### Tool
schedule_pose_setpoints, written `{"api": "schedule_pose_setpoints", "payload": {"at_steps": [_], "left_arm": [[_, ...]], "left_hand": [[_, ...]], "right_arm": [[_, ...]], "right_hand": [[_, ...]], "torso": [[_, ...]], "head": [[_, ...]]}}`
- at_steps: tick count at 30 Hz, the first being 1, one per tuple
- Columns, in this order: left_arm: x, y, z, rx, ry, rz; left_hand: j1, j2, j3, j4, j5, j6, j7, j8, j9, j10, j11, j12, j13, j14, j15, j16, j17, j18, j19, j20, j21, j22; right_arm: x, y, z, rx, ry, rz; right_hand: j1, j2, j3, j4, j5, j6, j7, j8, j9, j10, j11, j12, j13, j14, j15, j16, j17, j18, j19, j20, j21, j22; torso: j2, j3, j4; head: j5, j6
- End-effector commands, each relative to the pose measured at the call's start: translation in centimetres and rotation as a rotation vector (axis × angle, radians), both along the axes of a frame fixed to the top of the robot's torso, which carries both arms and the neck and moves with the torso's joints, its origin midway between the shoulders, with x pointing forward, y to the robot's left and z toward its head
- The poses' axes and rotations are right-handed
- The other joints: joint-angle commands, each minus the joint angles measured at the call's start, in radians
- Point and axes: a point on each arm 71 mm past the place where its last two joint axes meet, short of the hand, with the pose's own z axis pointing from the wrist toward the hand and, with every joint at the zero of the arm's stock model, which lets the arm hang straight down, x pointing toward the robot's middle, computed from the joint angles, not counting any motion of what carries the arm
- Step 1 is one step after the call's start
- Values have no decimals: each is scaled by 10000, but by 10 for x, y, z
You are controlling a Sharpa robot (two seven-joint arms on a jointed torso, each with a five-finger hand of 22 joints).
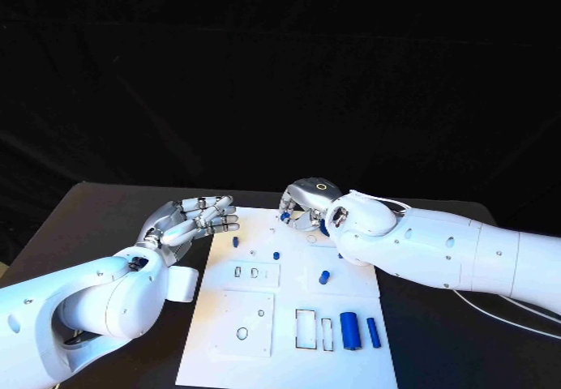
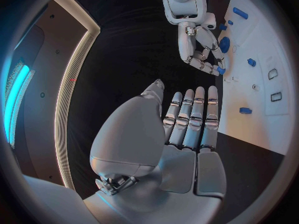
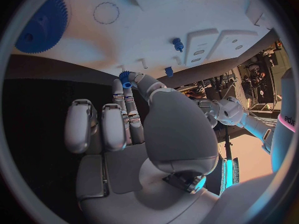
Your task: Assemble the parts on the task board
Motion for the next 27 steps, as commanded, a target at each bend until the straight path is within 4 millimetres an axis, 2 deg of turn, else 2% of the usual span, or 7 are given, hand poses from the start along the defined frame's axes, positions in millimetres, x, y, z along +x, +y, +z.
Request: {"api": "schedule_pose_setpoints", "payload": {"at_steps": [1, 27], "left_arm": [[-1, -3, 2, -132, -35, -236], [-1, -4, 2, -142, -15, -280]], "left_hand": [[7, -20, -65, -9, -48, 60, 171, -57, -11, -15, 61, -36, -3, -94, 7, -25, -9, 78, -40, 2, -15, -13], [9, -17, -66, -11, -48, 67, 169, -66, -10, -8, 62, -49, -2, -100, 10, -42, -11, 68, -73, 4, -23, -18]], "right_arm": [[3, 2, -1, 96, -27, -64], [11, 15, -7, -18, 230, -51]], "right_hand": [[62, -58, 49, 11, 27, 4, 23, 22, 18, 72, -10, -51, -2, 422, -58, 61, 13, -59, 2, 15, 34, -4], [32, -65, 88, 30, 11, -14, 35, 5, 25, 73, -1, -66, -11, 409, -49, 37, -46, -75, 42, 21, 89, 81]], "torso": [[15, -1, -2], [35, -14, 0]], "head": [[28, 11], [97, 5]]}}
